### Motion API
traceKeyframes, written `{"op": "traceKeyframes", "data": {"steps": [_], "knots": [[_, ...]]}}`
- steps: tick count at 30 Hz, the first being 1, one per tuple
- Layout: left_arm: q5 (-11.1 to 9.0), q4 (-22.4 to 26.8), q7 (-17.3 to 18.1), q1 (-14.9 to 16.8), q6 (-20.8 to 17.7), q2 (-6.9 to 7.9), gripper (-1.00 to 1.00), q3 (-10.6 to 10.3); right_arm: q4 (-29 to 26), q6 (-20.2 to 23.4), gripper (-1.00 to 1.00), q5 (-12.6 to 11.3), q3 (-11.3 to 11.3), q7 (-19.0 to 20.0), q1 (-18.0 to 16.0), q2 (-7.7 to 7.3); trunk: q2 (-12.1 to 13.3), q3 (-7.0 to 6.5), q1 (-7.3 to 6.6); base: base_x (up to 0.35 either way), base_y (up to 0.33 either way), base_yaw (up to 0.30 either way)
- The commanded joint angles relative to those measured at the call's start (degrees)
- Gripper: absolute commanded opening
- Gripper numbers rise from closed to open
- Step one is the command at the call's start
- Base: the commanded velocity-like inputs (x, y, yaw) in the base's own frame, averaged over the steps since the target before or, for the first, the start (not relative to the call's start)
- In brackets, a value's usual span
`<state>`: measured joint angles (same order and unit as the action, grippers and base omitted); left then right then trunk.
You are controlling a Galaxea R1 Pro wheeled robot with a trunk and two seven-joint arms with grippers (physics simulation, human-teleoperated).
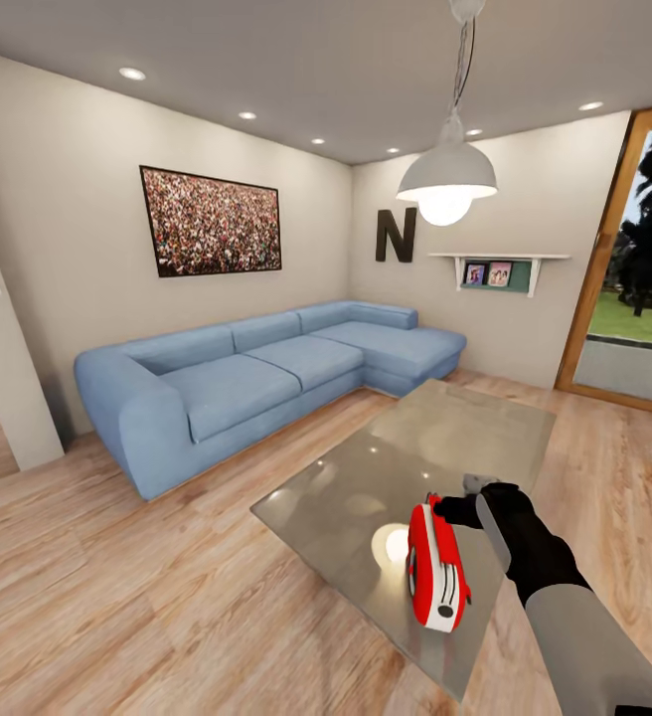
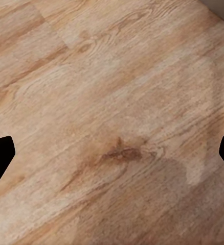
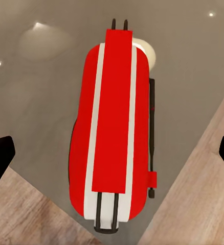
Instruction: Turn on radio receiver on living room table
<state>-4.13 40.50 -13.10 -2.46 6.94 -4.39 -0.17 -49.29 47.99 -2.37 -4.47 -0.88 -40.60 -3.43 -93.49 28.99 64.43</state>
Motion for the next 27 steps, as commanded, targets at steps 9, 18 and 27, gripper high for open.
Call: {"op": "traceKeyframes", "data": {"steps": [9, 18, 27], "knots": [[0.0, 0.0, -0.08, 0.0, 0.0, 0.0, 1.0, 0.0, 0.03, -0.12, 1.0, 0.11, 0.14, 0.0, 0.0, 0.07, -3.62, 1.62, 1.98, 0.0, 0.0, 0.0], [0.07, -0.01, -0.17, 0.0, 0.0, 0.0, 1.0, 0.0, 0.05, -0.08, 1.0, -0.02, 0.1, 0.14, 0.0, 0.09, -7.23, 3.24, 3.96, 0.0, 0.0, 0.0], [0.04, 0.0, -0.18, 0.0, 0.0, 0.06, 1.0, 0.0, 0.16, -0.33, 1.0, -0.04, 0.07, 0.66, 0.0, 0.17, -10.84, 4.85, 5.94, 0.0, 0.0, 0.0]]}}
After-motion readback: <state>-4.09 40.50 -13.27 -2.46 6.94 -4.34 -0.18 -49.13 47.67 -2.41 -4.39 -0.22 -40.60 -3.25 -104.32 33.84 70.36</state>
